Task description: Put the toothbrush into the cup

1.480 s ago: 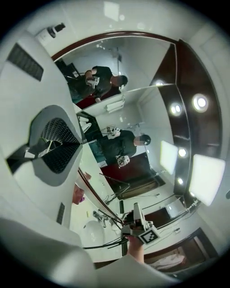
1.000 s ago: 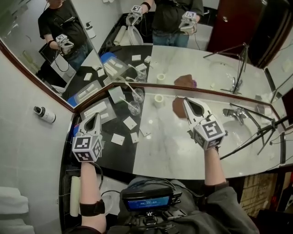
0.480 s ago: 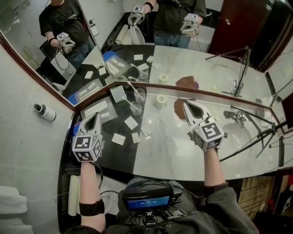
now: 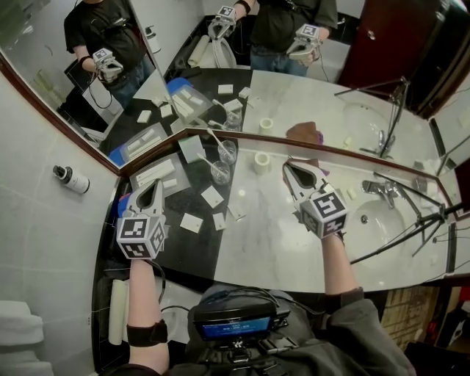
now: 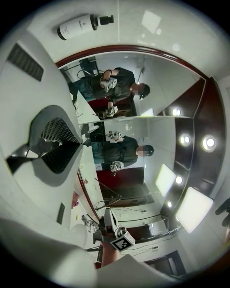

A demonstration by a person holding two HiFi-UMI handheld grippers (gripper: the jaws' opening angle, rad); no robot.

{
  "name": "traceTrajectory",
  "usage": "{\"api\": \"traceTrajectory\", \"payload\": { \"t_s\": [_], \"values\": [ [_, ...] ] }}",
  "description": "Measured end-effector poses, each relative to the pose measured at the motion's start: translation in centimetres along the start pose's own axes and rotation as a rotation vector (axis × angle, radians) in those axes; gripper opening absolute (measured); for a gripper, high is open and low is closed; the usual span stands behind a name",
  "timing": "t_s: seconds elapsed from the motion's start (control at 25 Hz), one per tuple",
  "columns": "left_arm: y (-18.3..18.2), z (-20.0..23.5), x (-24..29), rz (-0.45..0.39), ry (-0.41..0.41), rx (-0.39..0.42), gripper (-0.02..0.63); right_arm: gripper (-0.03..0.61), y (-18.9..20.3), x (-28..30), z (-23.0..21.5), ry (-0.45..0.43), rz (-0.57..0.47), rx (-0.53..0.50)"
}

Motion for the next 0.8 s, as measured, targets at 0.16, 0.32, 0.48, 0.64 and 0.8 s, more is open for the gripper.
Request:
{"api": "traceTrajectory", "payload": {
  "t_s": [0.16,0.32,0.48,0.64,0.8],
  "values": [
    [0.0,0.3,0.8,0.004,0.003,0.011,0.003,0.026,1.4,3.9,0.7,-0.038,0.03,-0.015],
    [0.3,0.6,1.6,0.007,0.009,0.03,0.003,0.084,3.4,8.6,1.6,-0.083,0.077,-0.026],
    [0.9,1.0,2.4,0.013,0.015,0.033,0.003,0.147,5.8,13.9,2.7,-0.14,0.131,-0.03],
    [1.7,1.1,3.2,0.018,0.015,0.03,0.003,0.186,8.2,19.2,3.8,-0.181,0.19,-0.038],
    [2.5,1.1,4.1,0.025,0.022,0.027,0.003,0.201,10.4,24.4,4.3,-0.197,0.253,-0.047]
  ]
}}
Point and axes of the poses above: the fingertips, and each gripper's own axes: x forward along the fingers, z to its left, y out of its underside, the point moved 1 cm from there along -x, backward along the fingers, and after that the axes turned 6 degrees about -x, right-handed, at the moved point
